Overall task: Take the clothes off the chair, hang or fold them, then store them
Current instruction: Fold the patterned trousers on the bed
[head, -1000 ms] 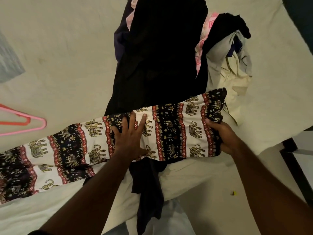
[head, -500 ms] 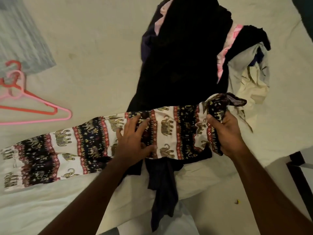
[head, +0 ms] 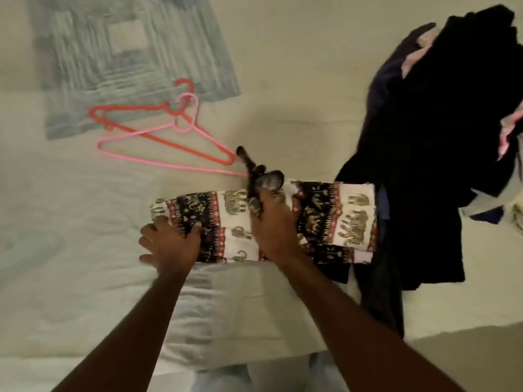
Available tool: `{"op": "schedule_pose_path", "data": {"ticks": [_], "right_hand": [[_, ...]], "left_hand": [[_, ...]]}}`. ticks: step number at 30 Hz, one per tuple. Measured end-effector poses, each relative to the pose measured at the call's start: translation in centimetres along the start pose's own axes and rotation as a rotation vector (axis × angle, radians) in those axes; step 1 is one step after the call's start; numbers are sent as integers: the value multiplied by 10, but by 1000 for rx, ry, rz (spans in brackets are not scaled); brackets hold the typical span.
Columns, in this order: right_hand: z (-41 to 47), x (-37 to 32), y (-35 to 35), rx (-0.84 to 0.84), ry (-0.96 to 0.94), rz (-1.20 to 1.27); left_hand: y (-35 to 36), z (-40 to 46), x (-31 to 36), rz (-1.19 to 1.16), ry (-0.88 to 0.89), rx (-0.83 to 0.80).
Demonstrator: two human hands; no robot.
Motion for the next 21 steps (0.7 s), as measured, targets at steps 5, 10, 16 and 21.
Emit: {"op": "schedule_pose_path", "data": {"ticks": [5,10,16,21], "right_hand": [[-33,-55,114,-195,-146,-148],[-59,-72,173,-359,-265,-328],[-65,-71,180,-446,-206,-269],[-47,-54,144,-410,-192,112]], "left_hand": [[-14,36,-40,-225,-89,-25],[-28,56,-56,-442,110,-161],[-38,57,-51,-420,146,-129],[-45,57,-42,-290,242,81]]}}
Point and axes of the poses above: each hand's wrist, its own z-axis towards the middle knuckle, its own y-axis out of the palm, x = y × z, the point moved 4 cm from there along z, towards the middle knuckle, and after that the axes turned 2 degrees about z, right-handed, at the moved point
